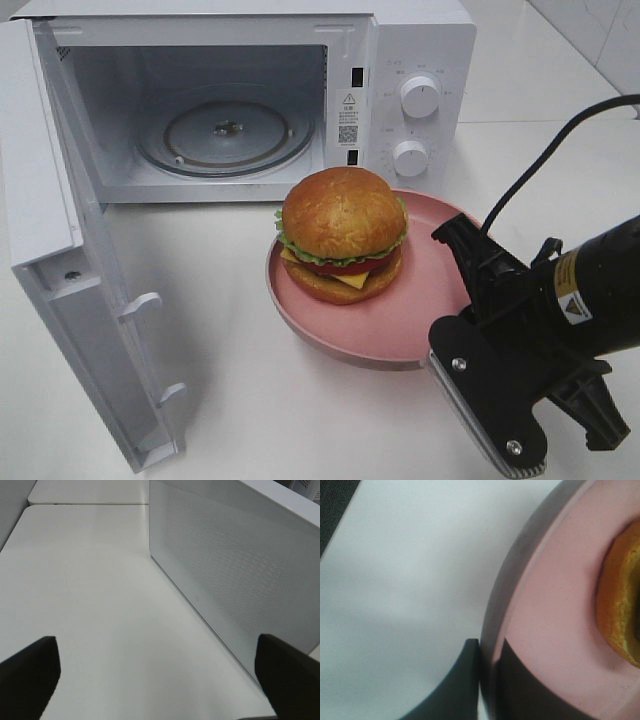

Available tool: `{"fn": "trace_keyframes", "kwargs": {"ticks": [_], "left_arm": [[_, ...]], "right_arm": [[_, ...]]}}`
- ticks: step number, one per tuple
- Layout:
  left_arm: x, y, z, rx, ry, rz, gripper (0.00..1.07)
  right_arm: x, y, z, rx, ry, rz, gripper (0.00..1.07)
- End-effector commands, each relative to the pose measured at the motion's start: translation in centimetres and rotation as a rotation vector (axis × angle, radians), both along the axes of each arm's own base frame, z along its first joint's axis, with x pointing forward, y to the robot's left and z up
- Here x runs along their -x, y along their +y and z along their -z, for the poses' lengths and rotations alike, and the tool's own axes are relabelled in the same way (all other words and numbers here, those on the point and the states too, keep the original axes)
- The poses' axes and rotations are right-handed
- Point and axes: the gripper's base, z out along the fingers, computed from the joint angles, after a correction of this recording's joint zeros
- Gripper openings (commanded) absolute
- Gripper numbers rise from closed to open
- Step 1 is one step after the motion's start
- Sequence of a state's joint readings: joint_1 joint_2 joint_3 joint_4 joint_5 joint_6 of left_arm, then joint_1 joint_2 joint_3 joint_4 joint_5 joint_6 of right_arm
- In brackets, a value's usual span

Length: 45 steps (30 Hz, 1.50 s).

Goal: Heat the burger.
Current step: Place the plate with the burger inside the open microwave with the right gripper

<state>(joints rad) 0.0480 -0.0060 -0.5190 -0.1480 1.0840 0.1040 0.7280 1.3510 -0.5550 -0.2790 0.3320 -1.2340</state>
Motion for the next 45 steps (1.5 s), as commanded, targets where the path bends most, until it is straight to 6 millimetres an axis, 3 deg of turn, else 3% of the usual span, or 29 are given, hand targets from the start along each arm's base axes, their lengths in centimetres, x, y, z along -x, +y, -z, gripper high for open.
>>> {"fn": "trace_keyframes", "kwargs": {"ticks": [1, 19, 27, 38, 45], "left_arm": [[0.1, 0.0, 0.0, 0.003, -0.026, 0.000, 0.98], [0.1, 0.0, 0.0, 0.003, -0.026, 0.000, 0.98], [0.1, 0.0, 0.0, 0.003, -0.026, 0.000, 0.98], [0.1, 0.0, 0.0, 0.003, -0.026, 0.000, 0.98], [0.1, 0.0, 0.0, 0.003, -0.026, 0.000, 0.98]], "right_arm": [[-1.4, 0.5, -1.7, -0.067, -0.078, -0.050, 0.00], [-2.2, 0.6, -2.2, -0.095, -0.129, -0.099, 0.00], [-2.9, 1.2, -1.2, -0.094, -0.119, -0.101, 0.00], [-5.6, 3.4, -1.2, -0.109, -0.127, -0.094, 0.00], [-5.8, 5.8, -0.9, -0.125, -0.136, -0.153, 0.00]]}}
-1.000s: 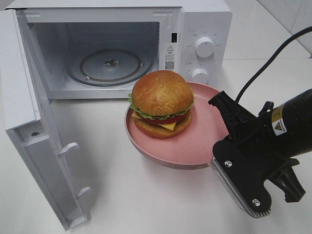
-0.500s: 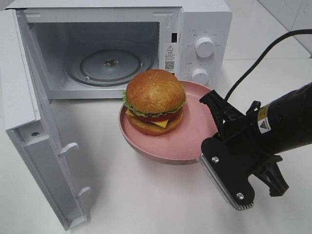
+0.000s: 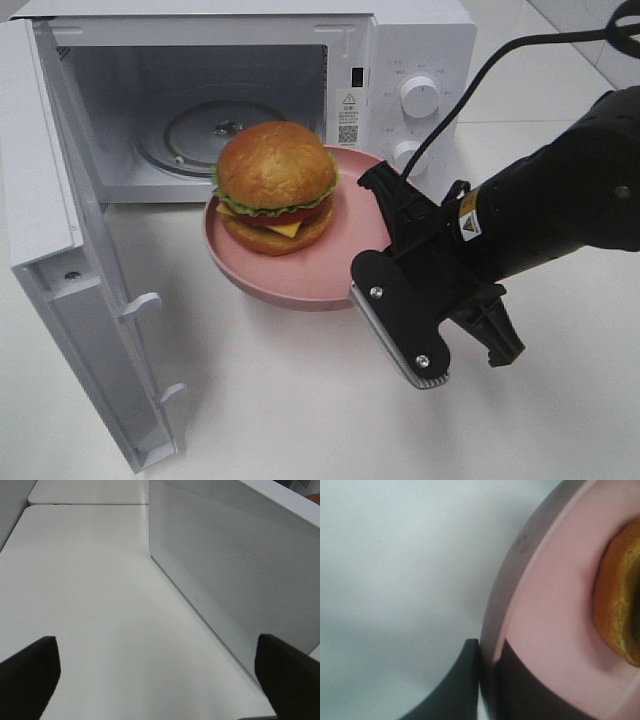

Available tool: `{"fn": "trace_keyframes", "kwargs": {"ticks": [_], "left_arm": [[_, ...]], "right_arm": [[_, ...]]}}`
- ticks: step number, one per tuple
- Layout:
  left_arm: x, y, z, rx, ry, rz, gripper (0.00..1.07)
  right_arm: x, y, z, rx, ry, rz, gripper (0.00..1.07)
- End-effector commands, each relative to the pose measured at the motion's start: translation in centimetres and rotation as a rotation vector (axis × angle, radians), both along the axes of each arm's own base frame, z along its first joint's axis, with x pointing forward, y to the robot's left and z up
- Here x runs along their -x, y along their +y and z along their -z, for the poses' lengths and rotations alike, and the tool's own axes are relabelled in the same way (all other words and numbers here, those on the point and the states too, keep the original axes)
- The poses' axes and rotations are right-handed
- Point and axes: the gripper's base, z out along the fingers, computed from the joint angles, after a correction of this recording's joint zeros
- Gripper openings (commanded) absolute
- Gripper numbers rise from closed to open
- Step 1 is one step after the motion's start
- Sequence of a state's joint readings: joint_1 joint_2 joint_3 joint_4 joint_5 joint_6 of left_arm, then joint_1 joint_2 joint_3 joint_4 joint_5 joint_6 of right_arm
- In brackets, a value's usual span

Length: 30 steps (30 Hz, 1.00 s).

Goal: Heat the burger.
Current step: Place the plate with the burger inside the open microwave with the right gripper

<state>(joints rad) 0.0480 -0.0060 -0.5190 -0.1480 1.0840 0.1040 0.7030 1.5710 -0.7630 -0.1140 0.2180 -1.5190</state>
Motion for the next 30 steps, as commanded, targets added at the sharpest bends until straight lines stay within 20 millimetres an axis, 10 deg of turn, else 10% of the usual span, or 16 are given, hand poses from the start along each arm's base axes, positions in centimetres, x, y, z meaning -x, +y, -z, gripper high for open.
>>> {"fn": "trace_keyframes", "kwargs": {"ticks": [1, 30], "left_arm": [[0.1, 0.0, 0.0, 0.003, -0.026, 0.000, 0.98], [0.1, 0.0, 0.0, 0.003, -0.026, 0.000, 0.98]], "right_arm": [[-0.8, 1.3, -1.0, -0.074, -0.076, -0.018, 0.00], [-5.0, 5.0, -1.9, -0.107, -0.077, 0.015, 0.00]]}}
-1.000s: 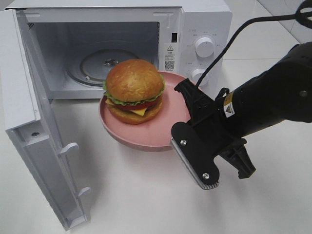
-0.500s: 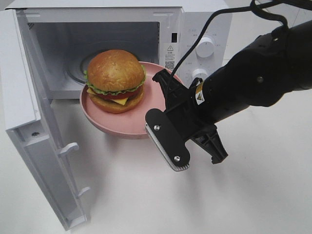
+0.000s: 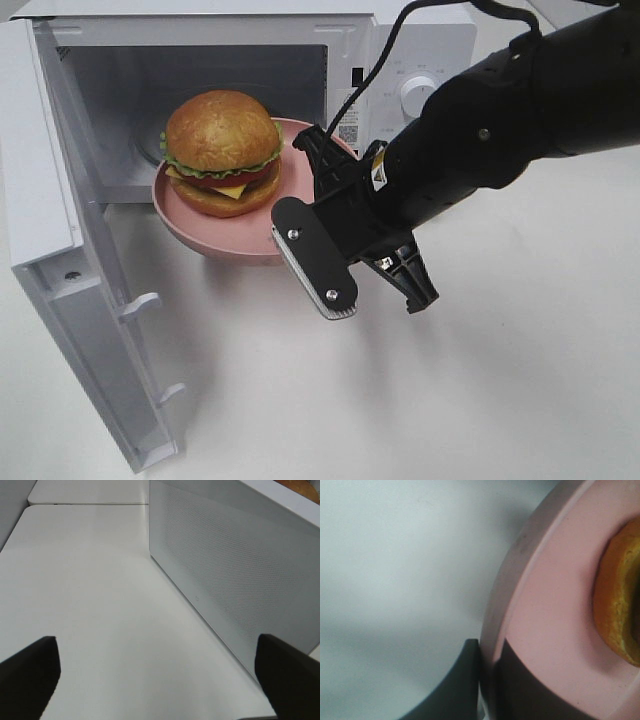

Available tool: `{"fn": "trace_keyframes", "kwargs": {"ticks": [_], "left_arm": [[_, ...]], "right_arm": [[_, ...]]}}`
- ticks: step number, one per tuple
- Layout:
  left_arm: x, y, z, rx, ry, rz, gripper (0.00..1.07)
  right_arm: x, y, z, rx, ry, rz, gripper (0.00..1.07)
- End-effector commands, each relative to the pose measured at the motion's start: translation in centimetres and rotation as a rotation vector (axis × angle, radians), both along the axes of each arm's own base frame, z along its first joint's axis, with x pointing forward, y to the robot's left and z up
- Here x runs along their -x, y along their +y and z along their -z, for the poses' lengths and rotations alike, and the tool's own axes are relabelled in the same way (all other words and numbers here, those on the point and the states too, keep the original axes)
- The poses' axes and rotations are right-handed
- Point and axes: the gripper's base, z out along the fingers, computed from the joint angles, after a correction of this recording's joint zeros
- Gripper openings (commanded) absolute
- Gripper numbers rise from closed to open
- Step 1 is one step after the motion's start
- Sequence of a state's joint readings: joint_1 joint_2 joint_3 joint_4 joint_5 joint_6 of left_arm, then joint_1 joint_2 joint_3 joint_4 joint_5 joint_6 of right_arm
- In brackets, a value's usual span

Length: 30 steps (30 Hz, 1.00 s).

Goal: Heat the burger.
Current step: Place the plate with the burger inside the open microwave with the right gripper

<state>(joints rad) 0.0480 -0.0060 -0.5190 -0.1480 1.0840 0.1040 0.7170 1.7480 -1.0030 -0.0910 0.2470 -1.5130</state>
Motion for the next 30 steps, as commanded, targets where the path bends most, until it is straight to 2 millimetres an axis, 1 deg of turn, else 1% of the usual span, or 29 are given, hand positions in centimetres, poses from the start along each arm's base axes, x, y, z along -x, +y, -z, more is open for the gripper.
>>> {"fn": "trace_keyframes", "kwargs": {"ticks": [1, 5, 6, 11, 20, 30], "left_arm": [[0.1, 0.0, 0.0, 0.003, -0.026, 0.000, 0.98], [0.1, 0.0, 0.0, 0.003, -0.026, 0.000, 0.98], [0.1, 0.0, 0.0, 0.003, -0.026, 0.000, 0.98], [0.1, 0.0, 0.0, 0.003, -0.026, 0.000, 0.98], [0.1, 0.0, 0.0, 0.003, -0.026, 0.000, 0.98], [0.1, 0.0, 0.0, 0.003, -0.026, 0.000, 0.98]], "right_arm": [[-0.9, 0.8, -1.9, -0.075, -0.070, 0.008, 0.00], [-1.2, 1.0, -1.8, -0.056, -0.051, 0.011, 0.00], [-1.4, 1.2, -1.4, -0.043, -0.036, 0.012, 0.00], [-2.0, 1.8, -0.9, -0.033, -0.006, 0.025, 0.00], [-3.1, 2.8, -0.7, -0.025, 0.040, 0.046, 0.00], [-4.3, 3.8, -0.7, -0.026, 0.041, 0.048, 0.00]]}}
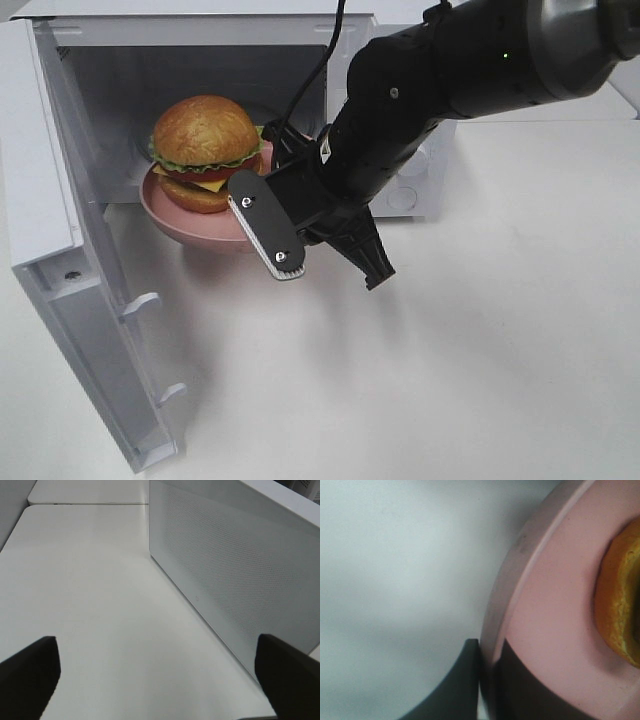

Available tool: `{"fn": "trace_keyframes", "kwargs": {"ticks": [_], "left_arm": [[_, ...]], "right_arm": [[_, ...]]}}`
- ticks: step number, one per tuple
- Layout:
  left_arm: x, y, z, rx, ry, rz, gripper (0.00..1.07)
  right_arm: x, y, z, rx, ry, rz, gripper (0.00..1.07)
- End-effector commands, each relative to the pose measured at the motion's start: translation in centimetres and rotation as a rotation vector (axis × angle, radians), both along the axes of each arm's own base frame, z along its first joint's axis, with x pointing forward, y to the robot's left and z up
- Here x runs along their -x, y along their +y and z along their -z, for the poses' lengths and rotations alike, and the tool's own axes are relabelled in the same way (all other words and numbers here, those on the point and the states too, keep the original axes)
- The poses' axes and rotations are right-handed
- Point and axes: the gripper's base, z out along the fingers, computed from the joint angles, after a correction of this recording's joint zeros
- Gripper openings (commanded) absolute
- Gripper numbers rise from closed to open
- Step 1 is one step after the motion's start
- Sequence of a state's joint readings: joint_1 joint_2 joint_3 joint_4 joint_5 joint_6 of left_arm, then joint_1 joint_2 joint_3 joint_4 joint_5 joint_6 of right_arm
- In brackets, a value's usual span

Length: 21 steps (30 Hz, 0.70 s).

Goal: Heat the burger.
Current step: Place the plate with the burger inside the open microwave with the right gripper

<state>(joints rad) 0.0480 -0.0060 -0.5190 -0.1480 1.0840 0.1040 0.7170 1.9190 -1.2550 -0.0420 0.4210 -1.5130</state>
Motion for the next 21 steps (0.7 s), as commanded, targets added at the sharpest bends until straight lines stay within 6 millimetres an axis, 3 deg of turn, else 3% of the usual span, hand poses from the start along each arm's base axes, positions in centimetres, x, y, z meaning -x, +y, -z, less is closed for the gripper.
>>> {"fn": "trace_keyframes", "kwargs": {"ticks": [1, 21], "left_arm": [[0.1, 0.0, 0.0, 0.003, -0.026, 0.000, 0.98], [0.1, 0.0, 0.0, 0.003, -0.026, 0.000, 0.98]], "right_arm": [[-0.9, 0.8, -1.2, -0.063, -0.054, 0.012, 0.00], [-5.0, 3.7, -1.6, -0.107, -0.083, 0.133, 0.00]]}}
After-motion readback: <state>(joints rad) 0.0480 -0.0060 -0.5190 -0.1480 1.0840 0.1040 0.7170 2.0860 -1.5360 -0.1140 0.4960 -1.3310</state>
